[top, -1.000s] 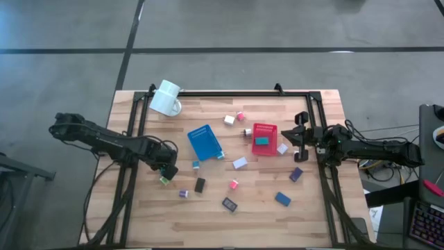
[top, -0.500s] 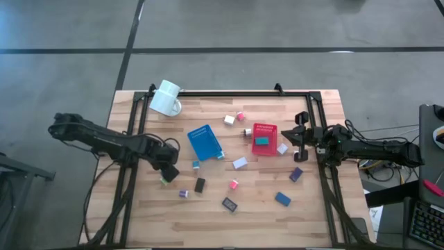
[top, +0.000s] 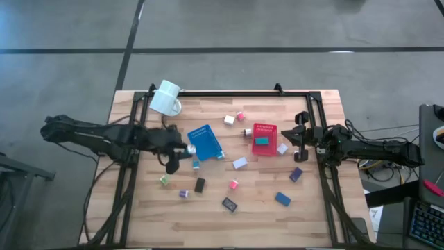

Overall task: Pick & Place Office items
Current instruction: Put the left blue charger adapter into the blue bin

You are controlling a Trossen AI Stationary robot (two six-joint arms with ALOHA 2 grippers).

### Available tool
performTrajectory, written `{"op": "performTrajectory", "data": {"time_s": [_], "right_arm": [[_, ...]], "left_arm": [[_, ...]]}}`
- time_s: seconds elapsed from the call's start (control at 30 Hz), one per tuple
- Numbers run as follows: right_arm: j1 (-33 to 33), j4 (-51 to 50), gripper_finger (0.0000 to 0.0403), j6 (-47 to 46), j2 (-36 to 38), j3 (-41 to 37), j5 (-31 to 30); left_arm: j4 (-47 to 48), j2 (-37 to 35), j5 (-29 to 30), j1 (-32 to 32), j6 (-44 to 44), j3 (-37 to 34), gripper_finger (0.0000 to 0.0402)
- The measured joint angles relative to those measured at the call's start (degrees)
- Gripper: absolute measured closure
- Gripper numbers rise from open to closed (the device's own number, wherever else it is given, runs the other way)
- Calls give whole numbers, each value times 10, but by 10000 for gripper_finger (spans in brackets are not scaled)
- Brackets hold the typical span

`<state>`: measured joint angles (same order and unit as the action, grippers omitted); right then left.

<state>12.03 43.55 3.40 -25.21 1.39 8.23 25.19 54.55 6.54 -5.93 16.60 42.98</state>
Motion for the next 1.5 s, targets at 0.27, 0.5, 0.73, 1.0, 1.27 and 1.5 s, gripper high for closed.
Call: {"op": "performTrajectory", "data": {"time_s": [0.27, 0.5, 0.73, 1.0, 1.27, 1.5], "right_arm": [[0, 0, 394, 0, 0, 0, 0], [0, 0, 394, 0, 0, 0, 0], [0, 0, 394, 0, 0, 0, 2], [0, 0, 394, 0, 0, 0, 2], [0, -1, 394, 0, 0, 0, 1], [0, -1, 394, 0, 0, 0, 1]], "left_arm": [[-148, -148, 14, 24, -76, -117, 253], [-315, -257, 40, 24, -100, -261, 253], [-392, -319, 49, 25, -94, -353, 253], [-402, -340, 70, 26, -93, -396, 253], [-401, -340, 70, 30, -94, -405, 253], [-400, -340, 97, 38, -62, -397, 253]]}}
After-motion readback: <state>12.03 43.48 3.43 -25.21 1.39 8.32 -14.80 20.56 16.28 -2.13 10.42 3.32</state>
